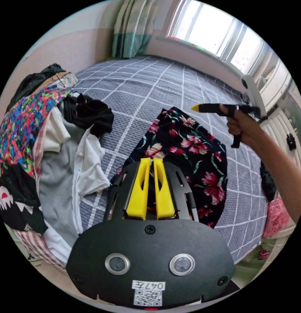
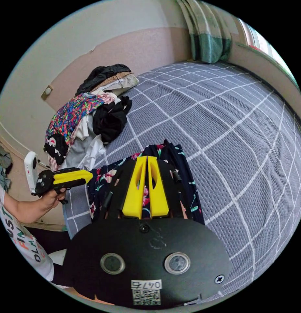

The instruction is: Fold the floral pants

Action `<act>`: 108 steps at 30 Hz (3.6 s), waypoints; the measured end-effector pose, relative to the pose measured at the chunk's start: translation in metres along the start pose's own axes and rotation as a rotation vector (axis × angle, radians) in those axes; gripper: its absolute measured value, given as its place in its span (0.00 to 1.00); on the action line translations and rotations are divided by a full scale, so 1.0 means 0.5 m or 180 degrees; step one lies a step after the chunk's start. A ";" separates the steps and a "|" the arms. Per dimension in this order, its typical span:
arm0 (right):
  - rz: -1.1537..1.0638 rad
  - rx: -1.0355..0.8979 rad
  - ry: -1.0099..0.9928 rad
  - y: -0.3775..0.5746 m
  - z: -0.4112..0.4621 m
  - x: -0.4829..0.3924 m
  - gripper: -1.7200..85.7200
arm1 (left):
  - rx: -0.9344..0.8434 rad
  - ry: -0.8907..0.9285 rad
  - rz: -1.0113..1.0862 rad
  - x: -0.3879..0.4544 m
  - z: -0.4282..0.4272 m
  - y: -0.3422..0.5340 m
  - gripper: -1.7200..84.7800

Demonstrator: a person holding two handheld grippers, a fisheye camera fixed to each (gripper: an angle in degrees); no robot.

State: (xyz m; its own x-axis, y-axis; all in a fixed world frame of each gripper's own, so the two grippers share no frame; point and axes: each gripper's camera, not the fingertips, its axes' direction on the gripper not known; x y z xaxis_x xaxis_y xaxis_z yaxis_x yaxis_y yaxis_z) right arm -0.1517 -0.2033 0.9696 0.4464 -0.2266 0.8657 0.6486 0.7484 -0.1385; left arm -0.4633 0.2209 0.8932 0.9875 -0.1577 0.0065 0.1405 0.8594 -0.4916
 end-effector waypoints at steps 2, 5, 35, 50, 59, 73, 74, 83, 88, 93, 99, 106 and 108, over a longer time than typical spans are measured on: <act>0.0018 -0.0263 -0.0007 -0.032 0.062 0.007 0.02 | -0.0317 -0.0011 -0.0059 -0.009 0.042 -0.004 0.04; 0.0222 -0.0618 0.0137 -0.040 0.147 0.035 0.03 | -0.0386 0.0079 -0.0200 -0.028 0.064 0.020 0.05; 0.0374 0.0238 0.0721 0.381 -0.165 -0.036 0.16 | -0.0217 0.0080 -0.1851 0.121 -0.015 0.110 0.09; 0.1344 -0.0022 0.0359 0.552 -0.101 0.055 0.22 | 0.0092 -0.0051 -0.1356 0.326 -0.078 0.139 0.03; 0.0996 -0.0288 0.1009 0.539 -0.053 -0.109 0.04 | 0.0206 -0.0104 -0.1073 0.473 -0.115 0.147 0.03; 0.0191 0.0077 0.2185 0.618 -0.250 -0.396 0.03 | 0.0502 0.0429 0.0004 0.814 -0.290 0.117 0.02; 0.0235 0.0112 0.2266 0.638 -0.286 -0.413 0.03 | 0.0524 0.0551 0.0121 0.854 -0.315 0.118 0.02; 0.0904 0.0358 0.2698 0.899 -0.630 -0.416 0.02 | 0.0506 0.1604 0.0632 1.236 -0.459 0.142 0.02; 0.0969 0.0221 0.2980 1.087 -0.810 -0.319 0.02 | 0.0602 0.1814 0.0825 1.529 -0.485 0.184 0.02; 0.0883 0.0073 0.3152 1.270 -0.962 -0.187 0.02 | 0.0626 0.1697 0.0833 1.861 -0.469 0.237 0.02; 0.0997 -0.0056 0.3216 1.478 -1.053 -0.002 0.02 | 0.0425 0.1423 0.0888 2.165 -0.387 0.278 0.02; 0.1561 -0.0235 0.3142 1.690 -1.013 0.190 0.03 | 0.0025 0.0994 0.1150 2.358 -0.260 0.317 0.03; 0.1703 -0.0292 0.3141 1.731 -0.991 0.226 0.03 | -0.0124 0.0887 0.1133 2.387 -0.223 0.338 0.04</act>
State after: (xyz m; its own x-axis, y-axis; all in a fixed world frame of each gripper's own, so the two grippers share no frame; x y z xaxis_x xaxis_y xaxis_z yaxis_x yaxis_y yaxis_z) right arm 0.7654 0.1099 0.7093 0.9467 -0.3147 -0.0692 0.2523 0.8577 -0.4480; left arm 0.7307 0.1239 0.7207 0.9161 0.0149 -0.4008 -0.2124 0.8657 -0.4533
